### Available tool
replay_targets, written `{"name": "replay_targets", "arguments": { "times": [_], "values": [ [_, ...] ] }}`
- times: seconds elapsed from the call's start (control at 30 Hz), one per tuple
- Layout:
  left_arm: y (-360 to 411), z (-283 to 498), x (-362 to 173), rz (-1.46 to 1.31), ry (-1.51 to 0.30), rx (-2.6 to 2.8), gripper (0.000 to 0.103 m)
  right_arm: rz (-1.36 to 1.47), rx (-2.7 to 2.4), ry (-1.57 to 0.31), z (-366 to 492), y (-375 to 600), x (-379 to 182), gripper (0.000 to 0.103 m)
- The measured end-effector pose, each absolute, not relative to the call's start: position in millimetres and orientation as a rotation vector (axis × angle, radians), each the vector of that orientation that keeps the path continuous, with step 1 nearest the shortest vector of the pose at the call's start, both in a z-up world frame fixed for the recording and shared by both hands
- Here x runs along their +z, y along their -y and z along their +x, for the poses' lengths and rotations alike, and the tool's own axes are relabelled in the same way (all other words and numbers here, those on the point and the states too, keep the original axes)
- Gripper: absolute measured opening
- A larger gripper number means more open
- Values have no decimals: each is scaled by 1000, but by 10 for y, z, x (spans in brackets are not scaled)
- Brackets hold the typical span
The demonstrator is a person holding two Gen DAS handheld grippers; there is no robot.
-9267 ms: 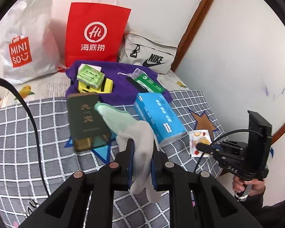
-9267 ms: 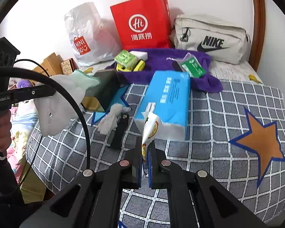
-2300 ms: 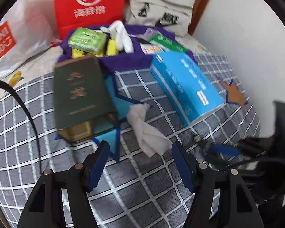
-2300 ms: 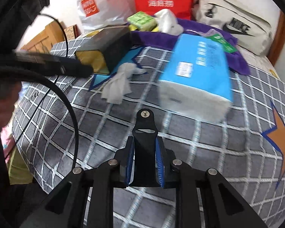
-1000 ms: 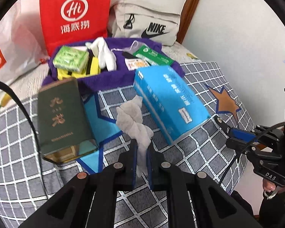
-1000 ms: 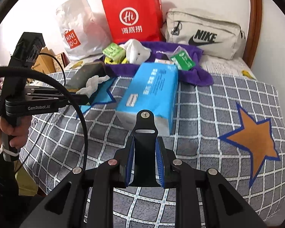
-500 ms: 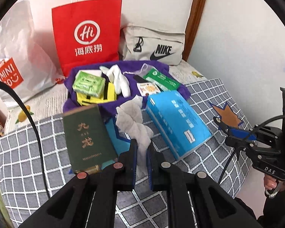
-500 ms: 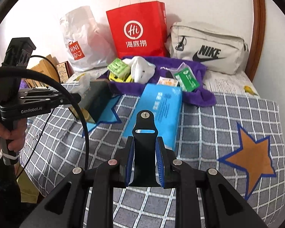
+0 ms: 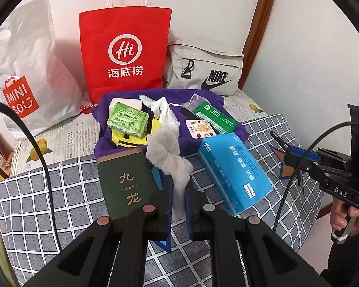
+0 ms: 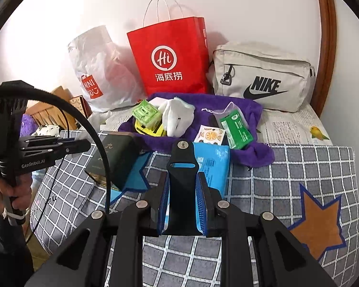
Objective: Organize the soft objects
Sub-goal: 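Carry the white tissue over the purple towel with the left gripper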
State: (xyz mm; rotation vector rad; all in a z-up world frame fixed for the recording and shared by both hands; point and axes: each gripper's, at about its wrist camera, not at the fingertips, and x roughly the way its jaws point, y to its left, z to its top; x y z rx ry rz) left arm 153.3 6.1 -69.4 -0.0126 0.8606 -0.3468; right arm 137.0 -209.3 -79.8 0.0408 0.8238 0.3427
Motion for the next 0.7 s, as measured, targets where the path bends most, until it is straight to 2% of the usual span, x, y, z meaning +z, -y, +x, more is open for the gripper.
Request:
{"name": "replay_targets", "arguments": {
  "times": [0.7],
  "values": [
    [-33,2069,-521,2,-859,-341,10,69,328,-813,1897,2211,-702,22]
  ]
}}
